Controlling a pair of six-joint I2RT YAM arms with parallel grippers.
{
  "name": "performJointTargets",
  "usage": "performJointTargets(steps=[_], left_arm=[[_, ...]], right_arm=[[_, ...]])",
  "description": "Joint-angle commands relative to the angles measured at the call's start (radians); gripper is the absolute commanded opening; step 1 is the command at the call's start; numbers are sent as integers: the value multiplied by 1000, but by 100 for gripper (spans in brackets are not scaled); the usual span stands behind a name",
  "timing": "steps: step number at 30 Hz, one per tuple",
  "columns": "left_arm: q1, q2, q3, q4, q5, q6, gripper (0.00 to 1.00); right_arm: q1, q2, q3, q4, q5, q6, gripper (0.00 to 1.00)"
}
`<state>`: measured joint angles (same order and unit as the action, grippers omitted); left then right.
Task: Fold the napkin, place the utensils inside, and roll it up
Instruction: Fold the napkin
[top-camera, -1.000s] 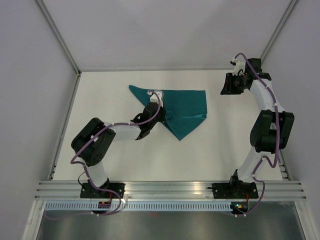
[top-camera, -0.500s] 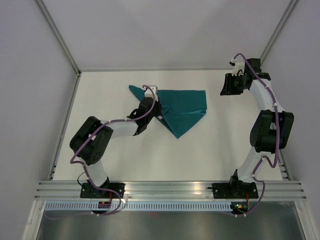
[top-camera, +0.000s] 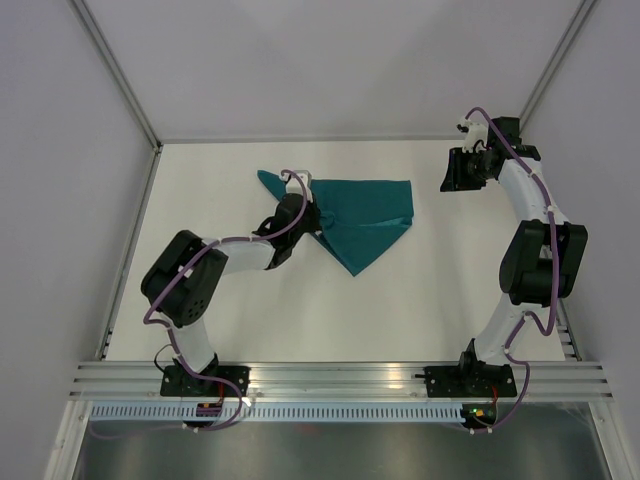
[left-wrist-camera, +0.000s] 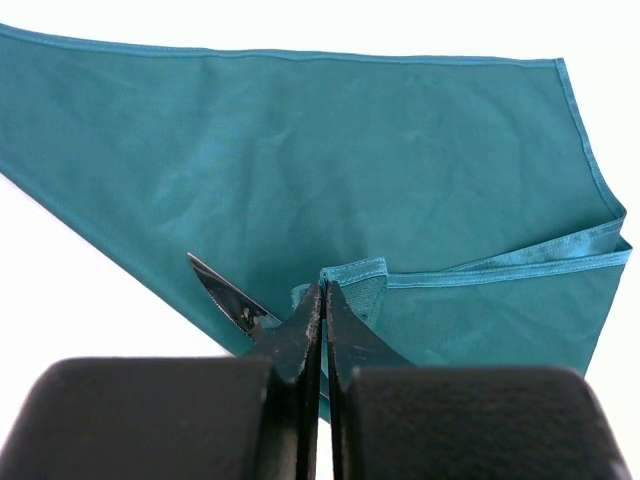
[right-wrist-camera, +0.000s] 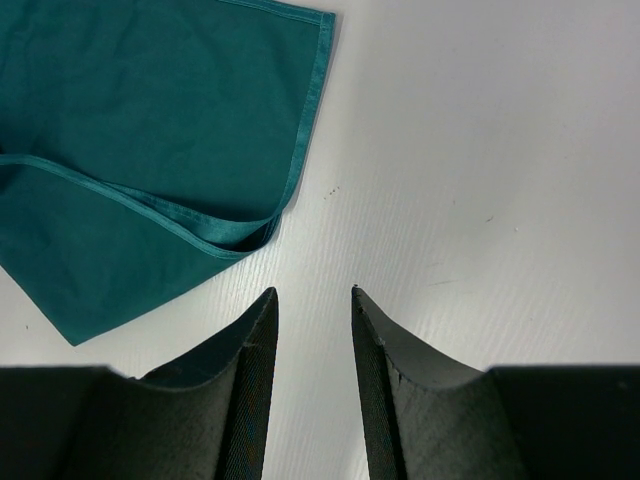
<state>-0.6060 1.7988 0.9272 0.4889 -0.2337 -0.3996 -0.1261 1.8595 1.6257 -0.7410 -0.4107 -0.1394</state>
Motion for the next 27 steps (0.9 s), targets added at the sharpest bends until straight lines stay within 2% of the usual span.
performJointTargets(steps=[1, 7, 11, 14, 21, 27], left_arm=[[6, 16, -5, 50, -6, -45, 2], [17, 20, -30, 65, -32, -59, 11], [25, 16, -42, 73, -38, -67, 35], [31, 1, -48, 73, -39, -70, 47], [66, -64, -47, 39, -58, -105, 50], [230, -43, 94, -127, -6, -221, 52]], right_arm=[[5, -28, 10, -1, 4, -15, 41], [5, -29, 7, -4, 6, -23, 41], [6, -31, 3, -8, 7, -26, 41], [5, -33, 2, -8, 6, -29, 41], [6, -37, 3, -9, 6, -31, 41], [13, -33, 8, -12, 4, -32, 41]])
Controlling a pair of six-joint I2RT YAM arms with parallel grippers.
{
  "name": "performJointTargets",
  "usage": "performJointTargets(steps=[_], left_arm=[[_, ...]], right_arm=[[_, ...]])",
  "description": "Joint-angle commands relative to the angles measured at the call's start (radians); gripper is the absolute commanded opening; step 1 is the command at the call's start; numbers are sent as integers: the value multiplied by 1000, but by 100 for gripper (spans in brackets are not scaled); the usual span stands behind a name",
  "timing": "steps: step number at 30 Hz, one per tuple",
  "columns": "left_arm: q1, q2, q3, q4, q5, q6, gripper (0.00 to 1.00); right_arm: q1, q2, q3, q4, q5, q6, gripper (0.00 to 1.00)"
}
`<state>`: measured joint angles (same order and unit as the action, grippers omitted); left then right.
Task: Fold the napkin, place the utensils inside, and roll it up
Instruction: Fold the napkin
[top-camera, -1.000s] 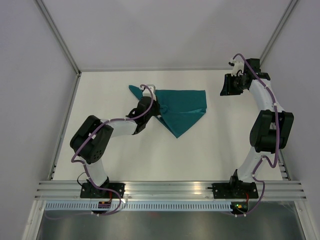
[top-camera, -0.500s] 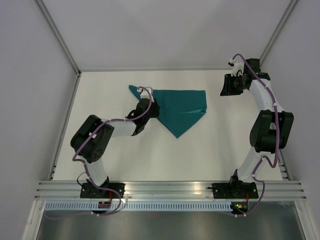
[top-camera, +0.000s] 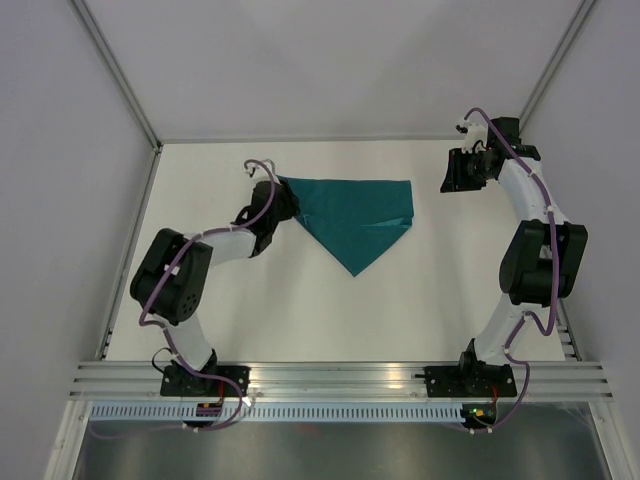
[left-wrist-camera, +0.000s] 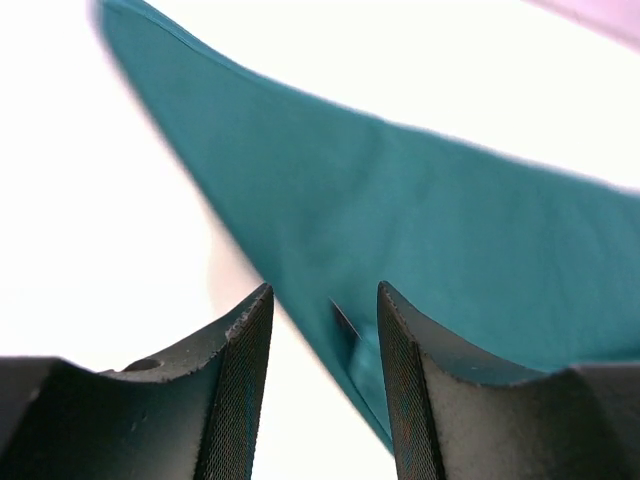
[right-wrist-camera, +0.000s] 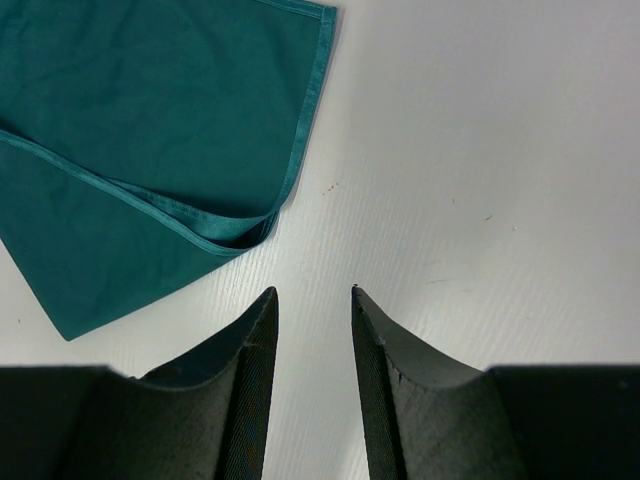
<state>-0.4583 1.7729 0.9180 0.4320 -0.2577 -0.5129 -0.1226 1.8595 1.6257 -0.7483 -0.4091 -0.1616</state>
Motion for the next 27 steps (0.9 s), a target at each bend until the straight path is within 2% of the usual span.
performJointTargets(steps=[1, 4, 6, 12, 20, 27], left_arm=[[130, -3, 126, -113, 34, -134, 52], [196, 54, 217, -177, 69, -162, 52], [222, 110, 287, -205, 104, -167, 57], [293, 249, 445, -297, 186, -222, 57], [300, 342, 507, -318, 179, -266, 69], [308, 398, 555, -352, 156, -332, 65]], right_arm=[[11, -33, 11, -5, 3, -10, 41], [17, -25, 19, -6, 1, -10, 41], [20, -22, 23, -5, 0, -9, 41], [32, -5, 37, -8, -4, -7, 41], [35, 0, 42, -10, -5, -12, 41], [34, -8, 39, -13, -2, -23, 41]])
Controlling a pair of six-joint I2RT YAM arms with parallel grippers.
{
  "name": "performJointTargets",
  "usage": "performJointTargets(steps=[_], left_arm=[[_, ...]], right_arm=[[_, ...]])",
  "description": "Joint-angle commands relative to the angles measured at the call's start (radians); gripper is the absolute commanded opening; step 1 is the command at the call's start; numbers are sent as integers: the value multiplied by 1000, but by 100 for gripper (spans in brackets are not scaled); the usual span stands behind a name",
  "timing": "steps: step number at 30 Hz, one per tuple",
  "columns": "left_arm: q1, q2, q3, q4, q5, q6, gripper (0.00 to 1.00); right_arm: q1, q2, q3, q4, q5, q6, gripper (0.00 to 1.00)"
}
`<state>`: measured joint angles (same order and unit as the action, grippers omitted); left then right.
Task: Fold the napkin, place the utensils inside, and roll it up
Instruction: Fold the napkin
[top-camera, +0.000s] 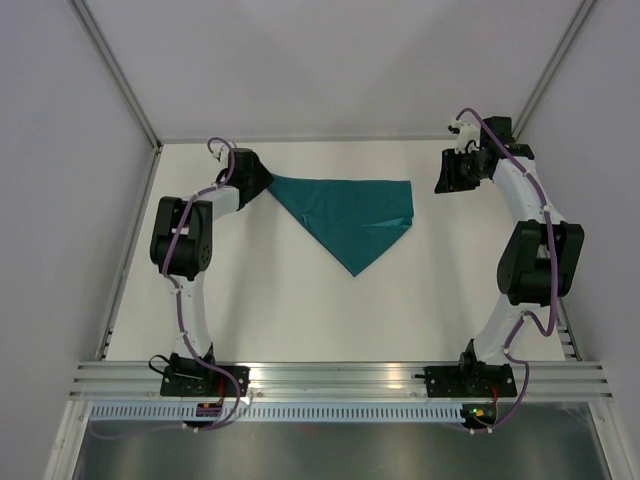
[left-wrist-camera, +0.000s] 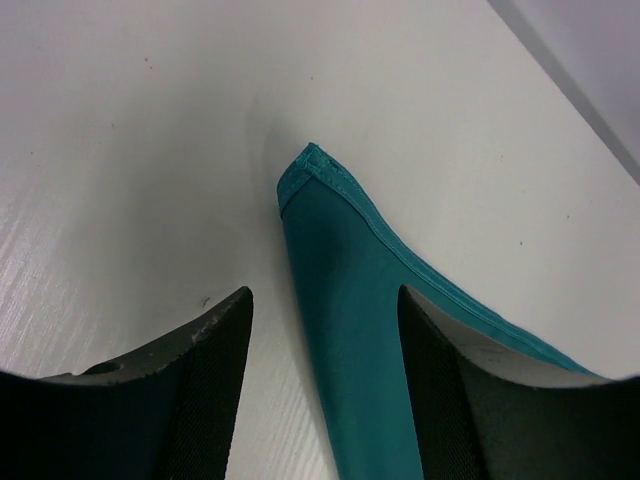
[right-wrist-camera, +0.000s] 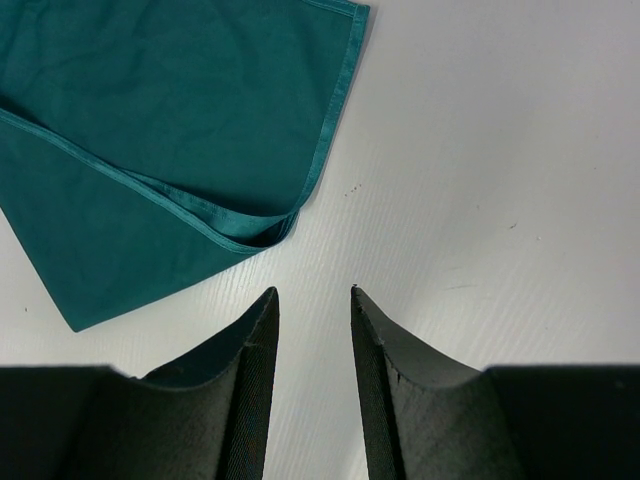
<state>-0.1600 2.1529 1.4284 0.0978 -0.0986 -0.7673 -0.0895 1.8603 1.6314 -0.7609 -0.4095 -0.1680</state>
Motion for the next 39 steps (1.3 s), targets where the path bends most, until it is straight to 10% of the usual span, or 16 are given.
performJointTargets(steps=[1, 21, 27, 39], left_arm=[[16, 22, 44, -20, -1, -84, 64], [30, 137, 181, -84, 13, -115, 39], [30, 139, 188, -66, 43, -102, 15], [30, -14, -80, 376, 227, -4, 3]], right_arm=[[2, -7, 33, -3, -2, -19, 41], [2, -1, 27, 2, 3, -31, 40], [2, -7, 19, 5, 5, -34, 40], [2, -16, -2, 11, 0, -34, 40]])
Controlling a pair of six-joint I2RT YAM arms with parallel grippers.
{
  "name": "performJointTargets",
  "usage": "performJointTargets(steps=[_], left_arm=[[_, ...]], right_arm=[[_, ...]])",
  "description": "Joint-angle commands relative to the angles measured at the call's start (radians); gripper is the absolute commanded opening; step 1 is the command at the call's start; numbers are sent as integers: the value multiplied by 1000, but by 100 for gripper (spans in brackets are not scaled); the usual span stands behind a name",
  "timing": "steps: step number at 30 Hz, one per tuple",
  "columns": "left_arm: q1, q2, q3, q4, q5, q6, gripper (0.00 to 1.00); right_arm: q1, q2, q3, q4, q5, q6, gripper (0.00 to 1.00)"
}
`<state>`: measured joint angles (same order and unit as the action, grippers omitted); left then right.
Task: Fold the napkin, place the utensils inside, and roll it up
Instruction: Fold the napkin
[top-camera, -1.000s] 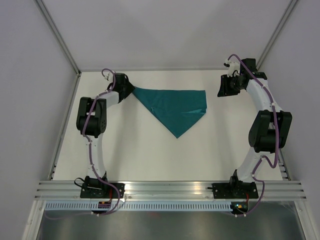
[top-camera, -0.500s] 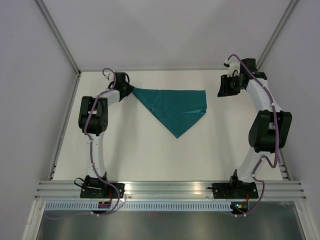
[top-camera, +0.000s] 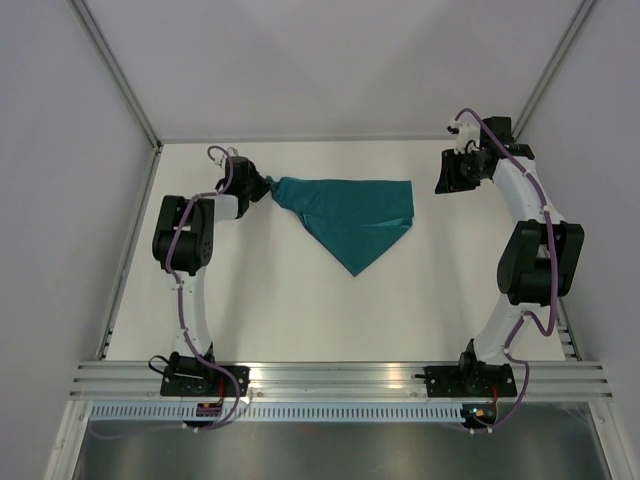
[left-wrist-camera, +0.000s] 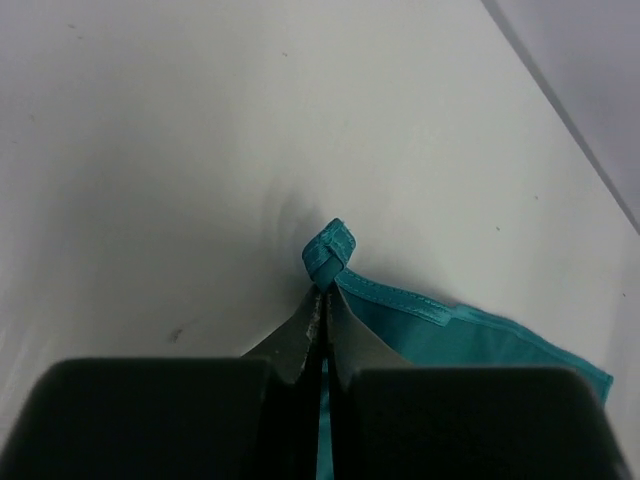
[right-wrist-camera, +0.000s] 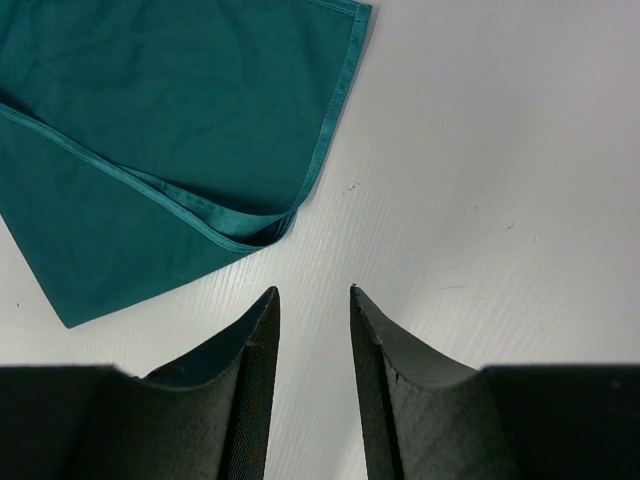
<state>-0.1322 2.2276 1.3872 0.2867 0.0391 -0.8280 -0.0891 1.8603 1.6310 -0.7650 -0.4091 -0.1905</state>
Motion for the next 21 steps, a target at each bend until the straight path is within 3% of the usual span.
performJointTargets(steps=[1, 12, 21], left_arm=[[2, -106, -65, 212, 120, 59, 3], [-29, -190, -165, 439, 261, 95, 2], [-87, -200, -163, 539, 519, 164, 2]], right_arm=[[2, -18, -3, 15, 0, -15, 40], [0, -42, -30, 18, 6, -20, 40], [2, -64, -51, 15, 4, -23, 40]])
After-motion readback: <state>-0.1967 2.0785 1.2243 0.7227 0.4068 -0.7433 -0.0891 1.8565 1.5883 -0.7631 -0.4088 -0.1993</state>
